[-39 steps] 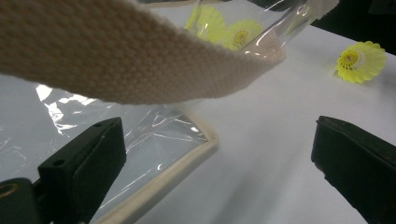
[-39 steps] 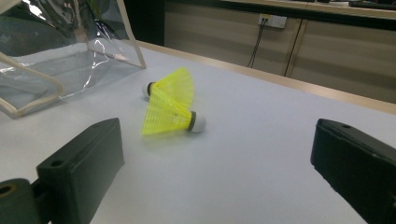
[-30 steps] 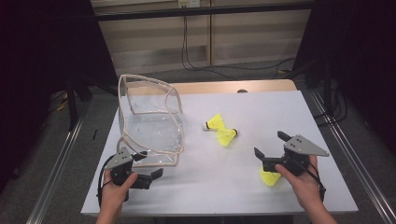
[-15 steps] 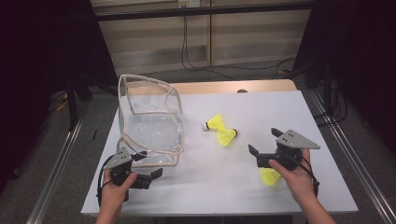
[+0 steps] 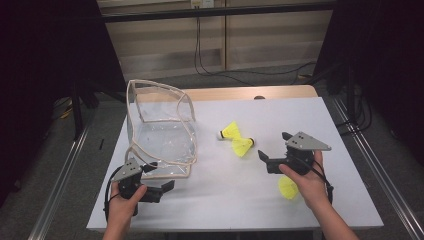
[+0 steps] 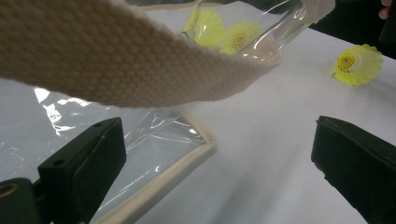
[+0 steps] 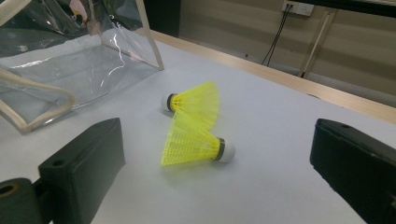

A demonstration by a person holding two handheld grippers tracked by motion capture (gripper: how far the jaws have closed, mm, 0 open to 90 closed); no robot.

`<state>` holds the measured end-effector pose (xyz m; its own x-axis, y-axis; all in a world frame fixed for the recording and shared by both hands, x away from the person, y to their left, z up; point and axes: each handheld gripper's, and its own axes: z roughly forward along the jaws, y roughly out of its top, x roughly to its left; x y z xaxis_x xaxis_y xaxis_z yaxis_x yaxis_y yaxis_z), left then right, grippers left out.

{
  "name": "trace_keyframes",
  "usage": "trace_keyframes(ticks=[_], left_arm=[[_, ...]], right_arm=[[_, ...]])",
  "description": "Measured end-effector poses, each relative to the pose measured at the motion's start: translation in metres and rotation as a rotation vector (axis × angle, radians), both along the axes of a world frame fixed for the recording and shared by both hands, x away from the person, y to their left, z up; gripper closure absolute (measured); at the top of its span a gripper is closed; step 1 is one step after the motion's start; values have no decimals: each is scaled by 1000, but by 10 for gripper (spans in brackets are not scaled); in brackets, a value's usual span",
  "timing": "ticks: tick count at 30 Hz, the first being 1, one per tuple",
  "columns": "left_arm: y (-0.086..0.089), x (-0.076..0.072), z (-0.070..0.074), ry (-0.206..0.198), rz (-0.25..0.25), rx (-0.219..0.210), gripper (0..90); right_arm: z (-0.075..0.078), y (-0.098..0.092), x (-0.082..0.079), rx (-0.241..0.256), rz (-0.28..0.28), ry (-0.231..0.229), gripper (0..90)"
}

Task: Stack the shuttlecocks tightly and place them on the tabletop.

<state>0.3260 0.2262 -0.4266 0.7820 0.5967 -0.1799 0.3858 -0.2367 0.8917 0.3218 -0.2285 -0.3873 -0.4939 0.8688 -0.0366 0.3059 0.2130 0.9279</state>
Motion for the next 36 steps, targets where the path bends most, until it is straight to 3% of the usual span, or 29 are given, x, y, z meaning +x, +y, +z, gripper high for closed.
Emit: trace_keyframes(ticks=[26,36], left_arm=[[-2,0,-1,4,-7,-4,33],[-2,1,-1,4,-8,-2,33]], right_arm=[[9,39,26,-42,66,49,30],[7,44,37,-60,55,79,30]])
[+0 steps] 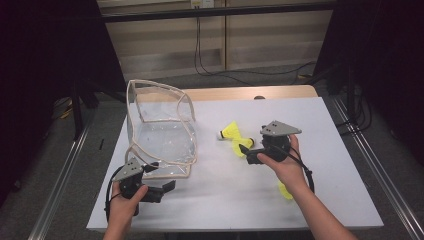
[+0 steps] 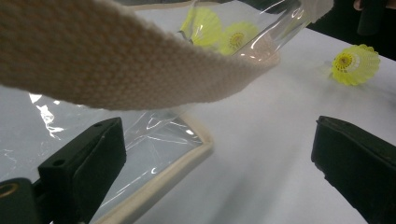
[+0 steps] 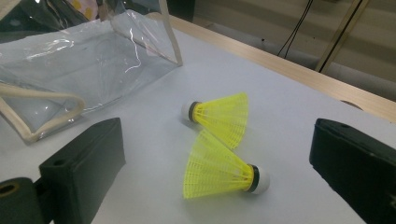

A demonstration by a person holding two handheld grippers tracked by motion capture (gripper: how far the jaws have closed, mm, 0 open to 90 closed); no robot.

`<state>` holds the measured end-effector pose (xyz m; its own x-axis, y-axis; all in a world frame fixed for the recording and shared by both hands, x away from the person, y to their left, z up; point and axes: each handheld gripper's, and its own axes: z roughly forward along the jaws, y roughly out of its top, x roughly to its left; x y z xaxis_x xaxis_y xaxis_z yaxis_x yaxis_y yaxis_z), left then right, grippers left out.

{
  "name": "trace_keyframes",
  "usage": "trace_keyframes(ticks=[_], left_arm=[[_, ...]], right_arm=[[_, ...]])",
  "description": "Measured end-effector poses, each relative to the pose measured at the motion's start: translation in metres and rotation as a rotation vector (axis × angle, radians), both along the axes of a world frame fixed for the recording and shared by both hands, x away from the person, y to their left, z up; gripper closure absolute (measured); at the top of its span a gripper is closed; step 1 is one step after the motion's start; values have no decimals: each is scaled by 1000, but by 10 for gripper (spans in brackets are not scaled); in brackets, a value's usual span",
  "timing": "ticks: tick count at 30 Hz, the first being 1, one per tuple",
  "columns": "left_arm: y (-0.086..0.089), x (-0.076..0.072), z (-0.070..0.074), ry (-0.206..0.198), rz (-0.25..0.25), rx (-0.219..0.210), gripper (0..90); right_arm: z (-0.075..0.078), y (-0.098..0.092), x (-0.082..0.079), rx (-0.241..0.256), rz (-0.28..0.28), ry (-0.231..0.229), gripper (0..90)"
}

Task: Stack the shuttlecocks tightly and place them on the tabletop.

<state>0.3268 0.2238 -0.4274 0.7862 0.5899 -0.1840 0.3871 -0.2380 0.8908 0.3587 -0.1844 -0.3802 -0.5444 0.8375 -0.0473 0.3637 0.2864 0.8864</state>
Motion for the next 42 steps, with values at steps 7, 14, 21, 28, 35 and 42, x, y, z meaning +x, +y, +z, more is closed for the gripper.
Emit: trace_keyframes(ticks=[7,14,21,28,35,42], left_arm=[[0,0,0,0,1,4,33],[0,0,0,-3,10,2,33],[-1,1,0,-3,4,2,33],[-1,1,0,-5,4,-4,33],[-3,1,0,-2,-2,0,33],[-3,1,0,-5,0,-1,33]], right_arm=[[-1,5,9,-5,2,17,30],[-3,9,16,-4,-4,38,36],[-7,12,22,-12,5,65,36],[-11,11,29,-6,-17,83,37],[-13,15,33,-14,-31,92,38],[-17,15,38,-16,-34,125,128]])
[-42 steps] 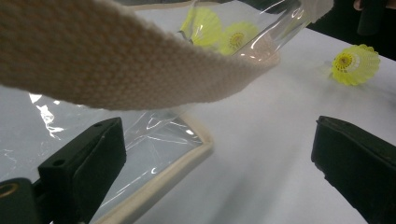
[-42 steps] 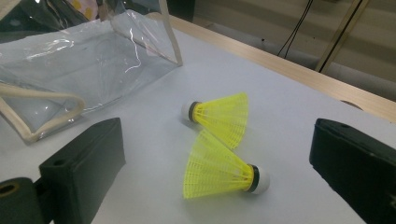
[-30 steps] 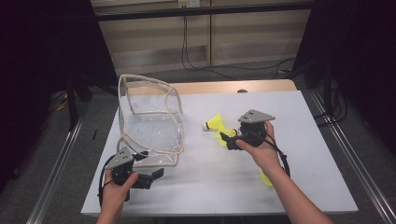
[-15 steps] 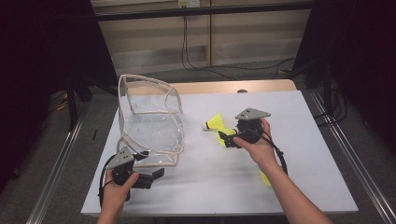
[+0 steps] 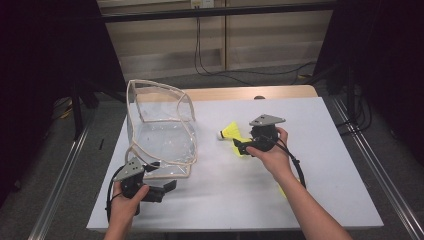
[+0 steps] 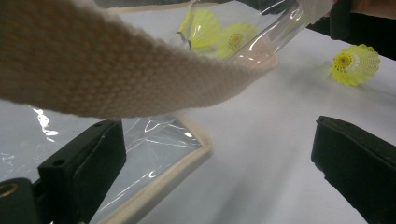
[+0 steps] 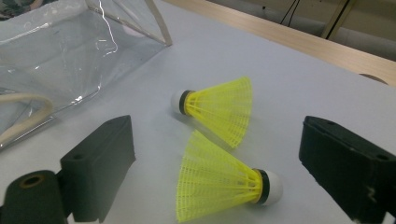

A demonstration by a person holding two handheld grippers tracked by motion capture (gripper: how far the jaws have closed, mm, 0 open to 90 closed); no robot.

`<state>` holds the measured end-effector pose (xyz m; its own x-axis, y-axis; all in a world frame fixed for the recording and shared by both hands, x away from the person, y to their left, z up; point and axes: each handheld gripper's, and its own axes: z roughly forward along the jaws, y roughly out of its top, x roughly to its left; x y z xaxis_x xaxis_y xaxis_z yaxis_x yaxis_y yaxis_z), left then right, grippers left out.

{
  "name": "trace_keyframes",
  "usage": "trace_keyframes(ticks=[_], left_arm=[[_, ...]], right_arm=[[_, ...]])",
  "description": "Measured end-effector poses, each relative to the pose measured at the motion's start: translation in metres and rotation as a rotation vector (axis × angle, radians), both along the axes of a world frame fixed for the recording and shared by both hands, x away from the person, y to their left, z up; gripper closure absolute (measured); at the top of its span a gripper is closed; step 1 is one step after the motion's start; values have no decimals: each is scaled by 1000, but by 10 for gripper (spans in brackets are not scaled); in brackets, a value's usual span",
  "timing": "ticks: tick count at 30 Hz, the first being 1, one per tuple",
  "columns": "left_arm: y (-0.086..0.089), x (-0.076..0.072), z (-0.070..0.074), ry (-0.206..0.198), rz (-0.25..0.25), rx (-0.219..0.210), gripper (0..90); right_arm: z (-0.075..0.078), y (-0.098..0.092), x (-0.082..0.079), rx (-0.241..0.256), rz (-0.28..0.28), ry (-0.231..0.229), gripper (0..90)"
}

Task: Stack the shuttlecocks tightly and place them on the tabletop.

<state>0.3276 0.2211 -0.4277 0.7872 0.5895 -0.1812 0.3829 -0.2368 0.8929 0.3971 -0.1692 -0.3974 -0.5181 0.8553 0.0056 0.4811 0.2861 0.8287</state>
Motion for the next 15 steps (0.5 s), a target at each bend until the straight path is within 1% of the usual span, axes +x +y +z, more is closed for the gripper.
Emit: trace_keyframes(ticks=[1,3,5,6,8,10,15], left_arm=[[0,0,0,0,1,0,33],[0,0,0,2,-5,5,33],[-1,0,0,3,-6,6,33],[-1,0,0,2,-6,6,33],[-1,0,-1,2,-6,6,33],[-1,0,-1,7,-4,8,33],[-2,0,-1,3,-8,4,33]], right_arm=[[0,0,0,-5,6,3,145],[-1,2,1,-25,1,4,153],[-2,3,1,-24,10,15,181],[-3,5,2,-33,3,19,195],[-4,6,3,-57,8,24,235],[-6,7,4,-62,4,31,265],[-10,8,7,-83,3,44,349]])
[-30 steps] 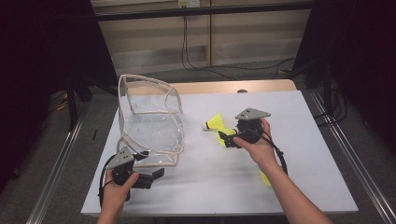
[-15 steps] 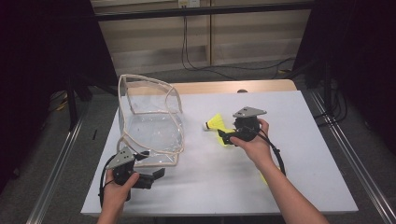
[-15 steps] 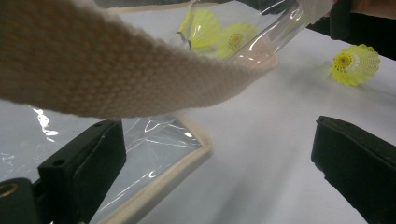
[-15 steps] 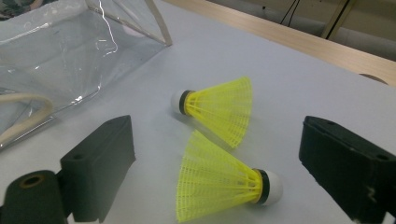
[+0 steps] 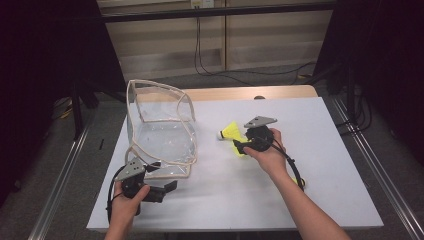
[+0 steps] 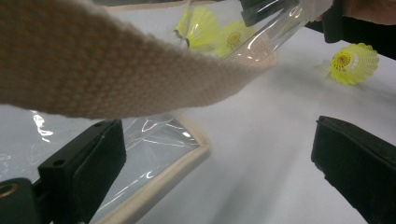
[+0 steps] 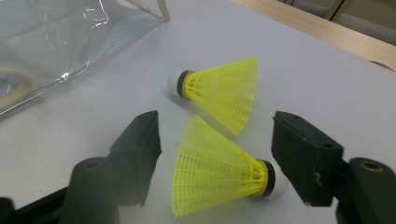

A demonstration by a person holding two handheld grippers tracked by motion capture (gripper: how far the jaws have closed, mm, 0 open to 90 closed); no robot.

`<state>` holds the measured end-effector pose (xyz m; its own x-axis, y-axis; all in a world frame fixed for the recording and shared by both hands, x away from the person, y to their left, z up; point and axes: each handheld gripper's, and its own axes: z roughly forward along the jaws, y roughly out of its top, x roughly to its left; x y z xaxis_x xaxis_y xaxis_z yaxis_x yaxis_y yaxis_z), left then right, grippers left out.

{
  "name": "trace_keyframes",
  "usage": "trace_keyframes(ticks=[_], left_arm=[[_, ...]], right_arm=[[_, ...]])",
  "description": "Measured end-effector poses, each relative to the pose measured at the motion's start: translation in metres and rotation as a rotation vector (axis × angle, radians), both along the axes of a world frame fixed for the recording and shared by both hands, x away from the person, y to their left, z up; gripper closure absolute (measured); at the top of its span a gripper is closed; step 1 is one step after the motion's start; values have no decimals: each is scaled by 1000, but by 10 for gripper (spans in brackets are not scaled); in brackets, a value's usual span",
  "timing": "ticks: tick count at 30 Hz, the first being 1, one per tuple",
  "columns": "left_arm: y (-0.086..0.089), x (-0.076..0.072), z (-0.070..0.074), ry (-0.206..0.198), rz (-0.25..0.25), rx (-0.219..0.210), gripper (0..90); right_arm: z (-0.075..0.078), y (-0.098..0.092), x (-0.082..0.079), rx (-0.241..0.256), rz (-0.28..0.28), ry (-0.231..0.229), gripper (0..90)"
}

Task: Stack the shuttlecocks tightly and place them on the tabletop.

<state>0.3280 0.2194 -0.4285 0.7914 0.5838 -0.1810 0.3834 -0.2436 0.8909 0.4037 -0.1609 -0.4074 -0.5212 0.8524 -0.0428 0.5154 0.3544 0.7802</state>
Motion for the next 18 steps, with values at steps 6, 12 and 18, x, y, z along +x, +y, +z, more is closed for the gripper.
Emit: trace_keyframes(ticks=[6,12,18], left_arm=[[-1,0,-1,2,-3,1,33],[-2,0,-1,4,-7,2,33],[-4,0,-1,5,-10,1,33]], right_arm=[[-4,0,3,-9,-3,20,439],[-5,-1,3,-14,-9,36,465],[-7,0,3,-44,5,49,560]])
